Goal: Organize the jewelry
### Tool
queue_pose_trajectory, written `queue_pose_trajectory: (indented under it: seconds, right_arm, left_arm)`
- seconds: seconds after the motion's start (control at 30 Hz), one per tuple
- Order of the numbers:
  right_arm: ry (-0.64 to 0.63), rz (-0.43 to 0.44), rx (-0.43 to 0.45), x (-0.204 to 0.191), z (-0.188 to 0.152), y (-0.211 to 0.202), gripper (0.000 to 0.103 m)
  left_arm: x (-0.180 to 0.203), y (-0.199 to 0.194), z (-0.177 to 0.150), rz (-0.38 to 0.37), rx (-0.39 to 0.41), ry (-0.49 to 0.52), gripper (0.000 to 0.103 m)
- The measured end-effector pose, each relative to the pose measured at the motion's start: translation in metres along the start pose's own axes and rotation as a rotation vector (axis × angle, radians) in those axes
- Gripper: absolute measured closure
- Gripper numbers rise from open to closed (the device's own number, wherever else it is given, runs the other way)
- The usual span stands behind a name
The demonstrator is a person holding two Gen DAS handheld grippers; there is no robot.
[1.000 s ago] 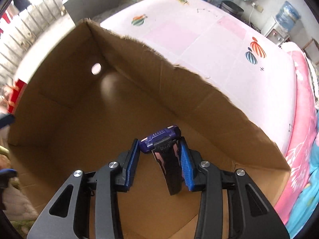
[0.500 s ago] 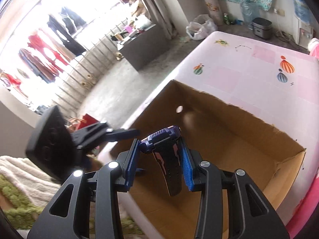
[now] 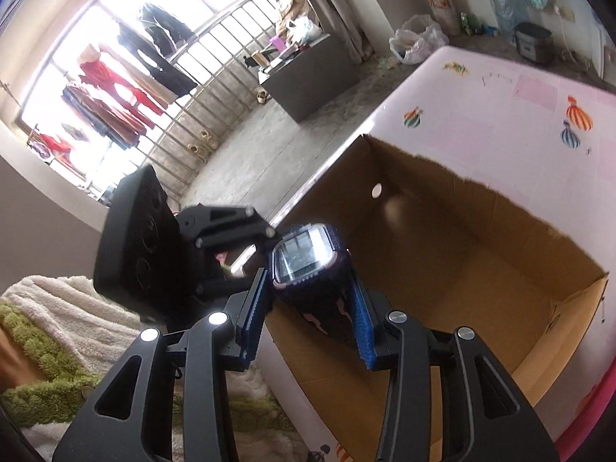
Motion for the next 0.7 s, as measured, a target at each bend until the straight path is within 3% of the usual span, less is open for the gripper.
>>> queue_pose_trajectory:
  seconds: [0.27,0.4,0.5,0.57,0.7]
  right_arm:
    - [0.015,0.094,0.053,0.012,-0.017,0.005,0.062]
    - [-0.023,0.053,0.056,0.015,-0.019,0.011,0.062]
    - [-0.072,-0.049,0.062,0.017,-0.018,0.012,0.062]
    - [-0.104,-0.087,0.065,0.017,-0.017,0.014,0.053]
    - [-0.135,-0.057,0.102,0.013,-0.013,0.016,0.047]
  left_arm:
    - [-0.011,0.010,0.019,-0.025,-0.040,0.033,0.101]
    - [-0.013,0.011,0.029,-0.036,-0.033,0.040,0.101]
    - [-0.016,0.013,0.036,-0.026,-0.030,0.055,0.101]
    - [-0.018,0.010,0.042,-0.024,-0.021,0.060,0.101]
    - [-0.019,-0.001,0.063,-0.019,0.009,0.084,0.101]
Point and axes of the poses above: each gripper's, at about its wrist camera, not at the fingertips, and y roughly the way its jaws point, x to its right, z to its top, the point moved 4 cm from there along y, roughly the way its jaws point, and after that the axes turned 15 degrees about z, right-handed, at the moved point
